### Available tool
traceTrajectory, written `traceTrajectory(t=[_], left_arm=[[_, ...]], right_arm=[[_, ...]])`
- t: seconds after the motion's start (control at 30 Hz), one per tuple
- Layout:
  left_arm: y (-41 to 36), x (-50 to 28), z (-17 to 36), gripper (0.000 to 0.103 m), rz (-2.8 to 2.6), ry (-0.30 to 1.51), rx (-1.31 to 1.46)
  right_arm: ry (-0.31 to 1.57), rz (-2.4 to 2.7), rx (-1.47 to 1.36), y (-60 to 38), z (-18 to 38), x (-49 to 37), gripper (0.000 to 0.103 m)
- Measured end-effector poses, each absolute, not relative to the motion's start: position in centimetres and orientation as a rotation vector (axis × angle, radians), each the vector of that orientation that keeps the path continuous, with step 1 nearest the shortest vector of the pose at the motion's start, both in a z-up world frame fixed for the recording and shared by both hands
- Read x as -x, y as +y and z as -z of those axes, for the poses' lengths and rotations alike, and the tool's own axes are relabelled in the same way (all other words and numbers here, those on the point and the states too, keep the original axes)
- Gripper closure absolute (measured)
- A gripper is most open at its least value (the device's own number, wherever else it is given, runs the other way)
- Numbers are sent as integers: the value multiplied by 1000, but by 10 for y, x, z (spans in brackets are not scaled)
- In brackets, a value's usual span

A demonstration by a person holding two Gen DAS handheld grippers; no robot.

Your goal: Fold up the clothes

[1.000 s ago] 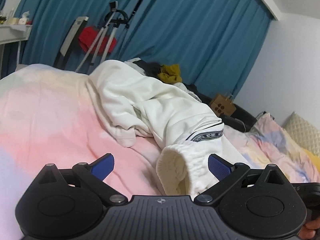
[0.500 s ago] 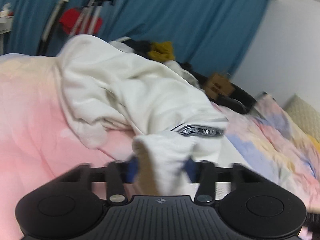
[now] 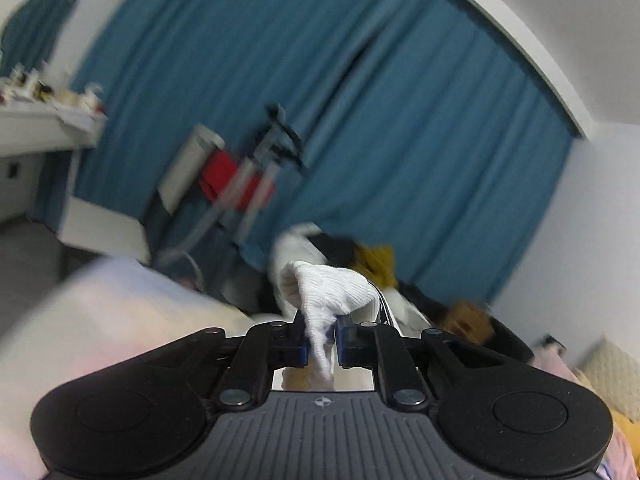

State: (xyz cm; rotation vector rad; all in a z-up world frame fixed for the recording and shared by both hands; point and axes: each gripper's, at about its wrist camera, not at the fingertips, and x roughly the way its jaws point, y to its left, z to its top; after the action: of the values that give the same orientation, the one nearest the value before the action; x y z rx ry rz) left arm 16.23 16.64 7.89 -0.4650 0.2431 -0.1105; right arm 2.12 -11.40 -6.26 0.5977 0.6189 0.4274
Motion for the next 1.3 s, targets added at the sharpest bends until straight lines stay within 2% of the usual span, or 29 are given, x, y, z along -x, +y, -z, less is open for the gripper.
traceTrajectory(t=[0.1, 0.2, 0.43, 0.53, 0.67, 0.77, 0.83, 0.87, 0.9, 0.93, 1.0, 1.07, 1.13, 1.3], left_arm=[[223, -159, -95, 90, 11, 218, 445], [279, -172, -80, 90, -120, 259, 451], [371, -233, 45, 90, -369, 561, 509], [388, -248, 87, 89, -405, 654, 541], [400, -252, 96, 86, -384, 664, 535], [401, -239, 89, 79, -352, 635, 514], [394, -227, 83, 77, -337, 613, 493], [386, -213, 77, 73, -329, 602, 479], [379, -200, 71, 61, -333, 591, 463], [371, -189, 65, 54, -340, 580, 446], [358, -165, 52, 37, -352, 540, 410], [340, -139, 36, 27, -332, 509, 397], [323, -118, 25, 24, -327, 495, 392], [287, -70, 17, 22, -288, 525, 434]], right_arm=[[614, -573, -566, -44, 53, -26, 91], [629, -698, -513, 18, 53, -35, 91], [809, -800, -409, 99, 107, -77, 90], [810, -821, -348, 106, 112, -80, 89], [784, -831, -288, 105, 105, -78, 87], [776, -823, -268, 97, 98, -76, 86], [761, -817, -231, 98, 95, -64, 81], [750, -805, -213, 93, 94, -60, 77], [744, -792, -203, 90, 98, -60, 68], [741, -779, -195, 87, 104, -61, 64], [733, -753, -176, 82, 114, -62, 60], [710, -727, -157, 80, 113, -56, 59], [670, -674, -134, 80, 114, -52, 37], [650, -600, -88, 81, 114, -45, 36]])
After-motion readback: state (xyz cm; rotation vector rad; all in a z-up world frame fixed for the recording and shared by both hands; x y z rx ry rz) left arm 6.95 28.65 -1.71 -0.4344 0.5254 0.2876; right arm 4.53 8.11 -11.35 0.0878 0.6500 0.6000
